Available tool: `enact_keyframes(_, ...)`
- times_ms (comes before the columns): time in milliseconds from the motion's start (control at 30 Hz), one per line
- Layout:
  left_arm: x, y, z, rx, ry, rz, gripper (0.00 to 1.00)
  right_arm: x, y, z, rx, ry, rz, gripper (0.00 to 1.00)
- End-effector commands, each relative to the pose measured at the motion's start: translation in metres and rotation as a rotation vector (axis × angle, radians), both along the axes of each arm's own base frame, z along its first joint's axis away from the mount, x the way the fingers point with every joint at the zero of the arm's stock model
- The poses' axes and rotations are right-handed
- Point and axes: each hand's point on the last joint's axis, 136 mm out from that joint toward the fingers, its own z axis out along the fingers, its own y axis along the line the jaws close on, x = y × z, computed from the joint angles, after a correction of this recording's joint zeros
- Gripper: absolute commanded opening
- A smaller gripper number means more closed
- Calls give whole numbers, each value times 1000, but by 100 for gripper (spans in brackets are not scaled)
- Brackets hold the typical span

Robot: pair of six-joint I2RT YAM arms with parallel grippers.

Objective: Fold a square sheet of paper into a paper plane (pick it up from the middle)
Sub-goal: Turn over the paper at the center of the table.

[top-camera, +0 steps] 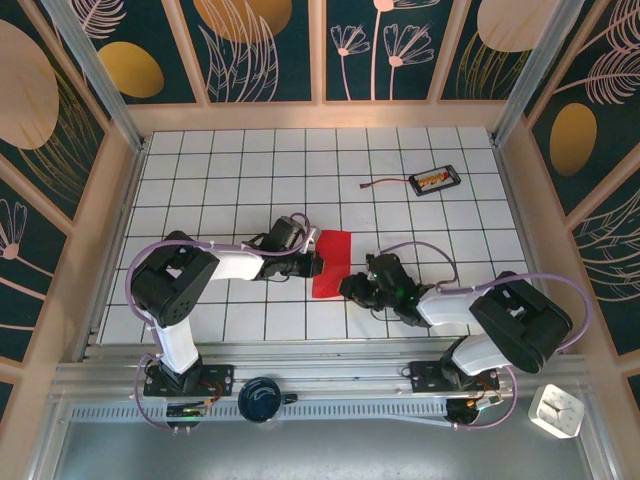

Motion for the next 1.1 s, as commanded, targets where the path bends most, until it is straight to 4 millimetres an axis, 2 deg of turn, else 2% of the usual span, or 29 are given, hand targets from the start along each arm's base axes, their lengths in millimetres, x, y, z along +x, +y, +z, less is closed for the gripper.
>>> enact_keyframes(0,-10,15,-19,64,48,11,0,7,-7,5,-13,-31,-73,18)
enact_keyframes(167,-10,15,-18,61,48,9,0,14,-8,11,-25,-62,-100,12)
enact_keyframes(300,-8,12,-11,43,39,10,1,18,-10,8,-58,-57,-117,3)
enact_keyframes(367,-6,10,-4,26,30,16,9,18,-12,6,-78,-59,-116,0)
enact_keyframes(533,1,-6,38,-90,-11,11,32,24,-19,5,-169,-100,-62,0)
enact_keyframes(667,9,-12,82,-175,-90,25,42,35,-31,7,-263,-136,3,0)
enact_keyframes(767,17,-8,108,-203,-159,53,51,47,-43,22,-306,-183,33,0)
enact_keyframes(900,26,9,135,-200,-255,110,58,67,-60,55,-398,-254,78,0)
enact_keyframes(1067,42,50,165,-154,-386,279,65,85,-84,93,-629,-316,126,0)
